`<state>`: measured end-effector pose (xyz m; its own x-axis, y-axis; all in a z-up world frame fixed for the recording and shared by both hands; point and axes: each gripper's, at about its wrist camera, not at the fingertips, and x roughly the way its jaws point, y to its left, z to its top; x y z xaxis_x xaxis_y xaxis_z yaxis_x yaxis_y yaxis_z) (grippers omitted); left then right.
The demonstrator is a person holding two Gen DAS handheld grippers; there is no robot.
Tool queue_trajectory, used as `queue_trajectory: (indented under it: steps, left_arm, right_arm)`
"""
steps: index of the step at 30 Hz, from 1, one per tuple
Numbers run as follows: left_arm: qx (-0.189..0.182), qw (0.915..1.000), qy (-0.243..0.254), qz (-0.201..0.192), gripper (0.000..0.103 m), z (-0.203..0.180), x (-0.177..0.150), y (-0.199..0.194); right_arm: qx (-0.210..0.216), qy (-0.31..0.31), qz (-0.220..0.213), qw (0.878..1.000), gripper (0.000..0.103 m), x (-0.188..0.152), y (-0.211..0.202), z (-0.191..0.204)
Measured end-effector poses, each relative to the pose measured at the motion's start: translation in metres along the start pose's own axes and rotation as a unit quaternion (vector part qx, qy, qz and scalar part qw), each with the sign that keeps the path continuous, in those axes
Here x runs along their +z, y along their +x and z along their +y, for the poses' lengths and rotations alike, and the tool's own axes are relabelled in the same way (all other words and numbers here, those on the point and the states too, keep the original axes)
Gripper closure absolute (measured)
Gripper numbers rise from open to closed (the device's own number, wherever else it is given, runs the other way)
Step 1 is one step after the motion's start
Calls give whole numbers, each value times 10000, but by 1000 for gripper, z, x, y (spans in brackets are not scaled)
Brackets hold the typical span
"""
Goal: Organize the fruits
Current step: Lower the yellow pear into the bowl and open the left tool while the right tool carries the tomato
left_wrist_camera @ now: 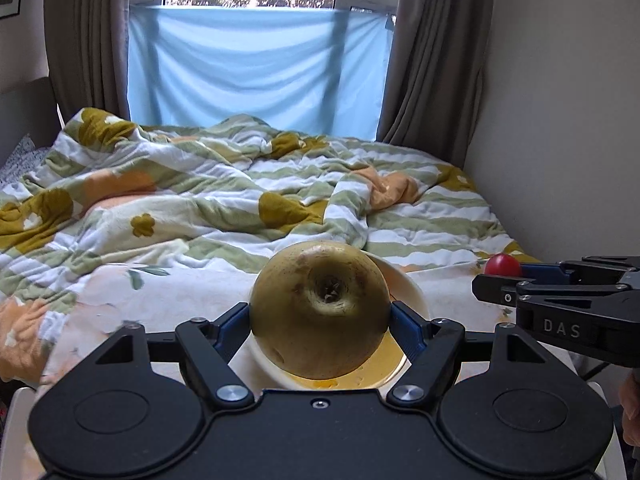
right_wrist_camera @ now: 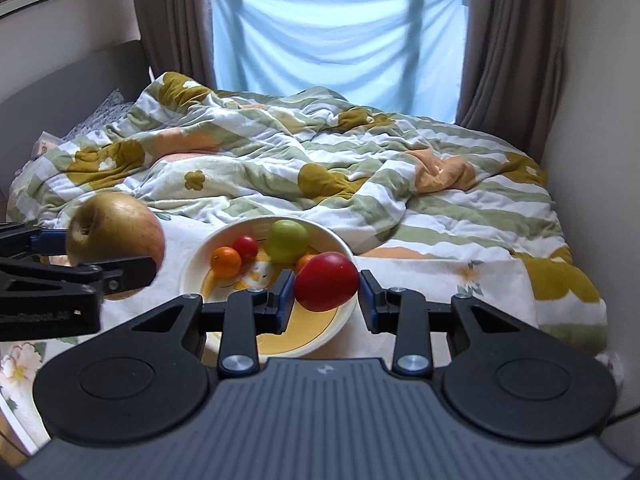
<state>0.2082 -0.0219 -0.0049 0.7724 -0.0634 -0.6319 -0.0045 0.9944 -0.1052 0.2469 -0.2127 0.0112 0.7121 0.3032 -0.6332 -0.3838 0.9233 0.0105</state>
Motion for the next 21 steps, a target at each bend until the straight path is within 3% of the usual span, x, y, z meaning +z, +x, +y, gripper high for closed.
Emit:
queue_trajectory:
  steps: [12, 21]
  left_arm:
    - [100, 9981, 287, 535, 25, -20, -7, 93]
    - [83, 9962, 411, 764, 24, -28, -9, 120]
  right_arm:
    - [275, -113, 250, 9992, 54, 6, 58, -35]
    - [346, -128, 339, 9987, 54, 7, 81, -46]
